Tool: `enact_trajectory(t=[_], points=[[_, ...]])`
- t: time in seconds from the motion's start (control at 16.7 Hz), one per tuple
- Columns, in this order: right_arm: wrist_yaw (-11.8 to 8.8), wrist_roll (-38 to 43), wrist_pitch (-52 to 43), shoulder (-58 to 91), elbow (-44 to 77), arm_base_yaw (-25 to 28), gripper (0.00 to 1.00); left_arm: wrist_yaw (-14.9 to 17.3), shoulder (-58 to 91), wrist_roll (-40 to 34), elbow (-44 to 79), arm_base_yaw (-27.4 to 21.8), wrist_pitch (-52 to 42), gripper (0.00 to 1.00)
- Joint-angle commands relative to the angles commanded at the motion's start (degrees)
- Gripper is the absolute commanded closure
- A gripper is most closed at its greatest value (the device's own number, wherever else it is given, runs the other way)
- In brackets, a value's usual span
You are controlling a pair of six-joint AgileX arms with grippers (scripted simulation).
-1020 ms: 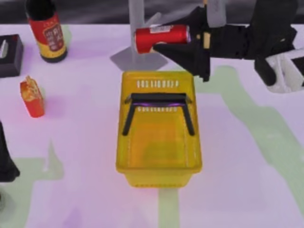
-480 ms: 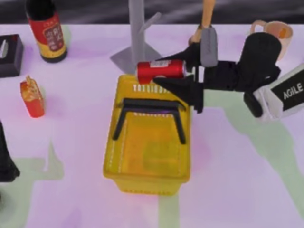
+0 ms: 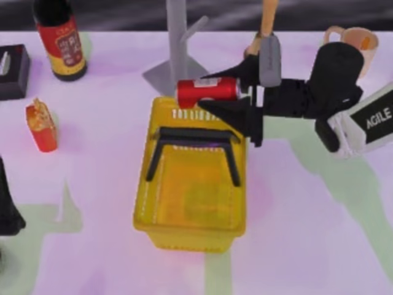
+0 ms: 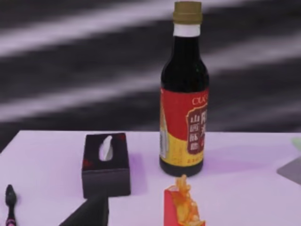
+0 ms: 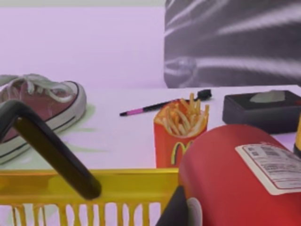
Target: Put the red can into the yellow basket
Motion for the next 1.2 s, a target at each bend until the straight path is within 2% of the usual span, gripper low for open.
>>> enact_trajectory(t=[0.42, 0.9, 1.08, 1.2], points=[[0.0, 0.0, 0.0, 0.0, 0.0, 0.0, 0.02, 0.0, 0.0, 0.0, 0.0, 0.0, 0.0, 0.0], [0.0, 0.0, 0.0, 0.0, 0.0, 0.0, 0.0, 0.0, 0.0, 0.0, 0.0, 0.0, 0.0, 0.0], [0.5, -0.2, -0.6, -1.1, -0.2, -0.3, 0.0, 0.2, 0.5, 0.3, 0.4, -0.3, -0.4, 0.0], [1.6, -0.4, -1.7, -3.7, -1.9, -0.6, 0.0, 0.8, 3.0, 1.9, 2.7, -1.5, -2.4, 0.0]])
